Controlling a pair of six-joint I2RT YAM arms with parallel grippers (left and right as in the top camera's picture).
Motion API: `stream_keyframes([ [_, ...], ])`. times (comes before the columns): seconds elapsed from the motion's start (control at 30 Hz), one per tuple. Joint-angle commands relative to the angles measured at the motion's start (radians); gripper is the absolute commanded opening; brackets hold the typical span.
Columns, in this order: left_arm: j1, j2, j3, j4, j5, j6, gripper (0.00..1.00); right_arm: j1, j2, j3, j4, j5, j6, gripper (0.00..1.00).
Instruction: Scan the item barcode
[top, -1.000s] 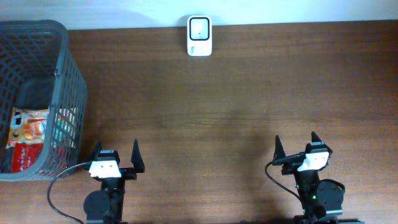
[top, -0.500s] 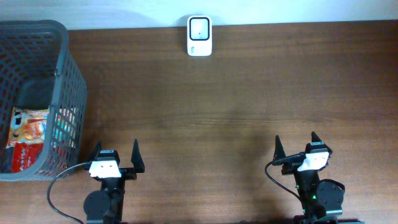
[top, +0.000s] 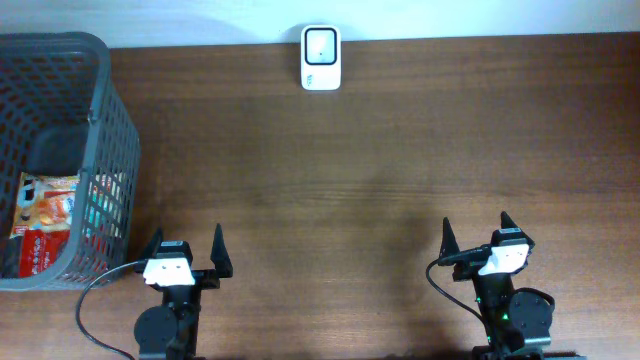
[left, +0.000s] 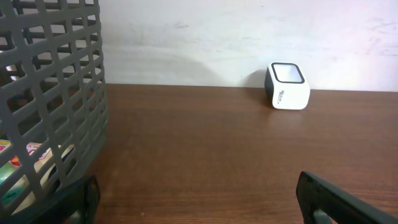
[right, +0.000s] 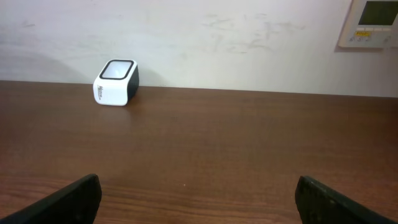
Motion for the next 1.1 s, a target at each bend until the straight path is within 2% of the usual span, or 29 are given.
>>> stream_keyframes([
  [0.0,0.006,-0.007,-0.002,-0.006,0.011,-0.003,0.99,-0.007,-0.004,-0.008,-0.003,0.005,-0.006,0.98],
  [0.33,0.006,-0.007,-0.002,-0.005,0.011,-0.003,0.99,-0.007,-0.004,-0.008,-0.003,0.005,-0.006,0.98],
  [0.4,0.006,-0.007,-0.002,0.049,0.015,-0.008,0.99,-0.007,-0.004,-0.008,-0.003,0.005,-0.006,0.98],
  [0.47,0.006,-0.007,-0.002,0.097,0.087,-0.015,0.99,-0.007,-0.004,-0.008,-0.003,0.005,-0.006,0.98],
  [0.53,0.006,-0.007,-0.002,0.122,0.229,-0.014,0.99,-0.007,-0.004,-0.008,-0.003,0.005,-0.006,0.99],
  [0.63,0.006,-0.007,-0.002,0.385,0.517,-0.014,0.99,-0.007,-0.004,-0.008,-0.003,0.005,-0.006,0.98],
  [0.67,0.006,-0.007,-0.002,0.529,0.635,-0.014,0.99,-0.007,-0.004,-0.008,-0.003,0.005,-0.006,0.98],
  [0.73,0.006,-0.007,0.002,0.757,0.692,-0.015,0.99,-0.007,-0.004,-0.008,-0.003,0.005,-0.006,0.99],
  [0.8,0.006,-0.007,0.034,0.819,0.691,-0.015,0.99,-0.007,-0.004,-0.008,-0.003,0.005,-0.006,0.98],
  [0.87,0.006,-0.004,0.104,0.787,0.678,-0.014,0.99,-0.007,-0.004,-0.008,-0.003,0.005,-0.006,0.98],
  [0.93,0.006,0.008,0.207,0.673,0.593,-0.012,0.99,-0.007,-0.004,-0.008,-0.003,0.005,-0.006,0.98],
  [1.0,0.006,0.046,0.360,0.447,0.460,0.013,0.99,-0.007,-0.004,-0.008,-0.003,0.005,-0.006,0.98],
  [1.07,0.006,0.118,0.516,0.225,0.415,0.097,0.99,-0.007,-0.004,-0.008,-0.003,0.005,-0.006,0.98],
])
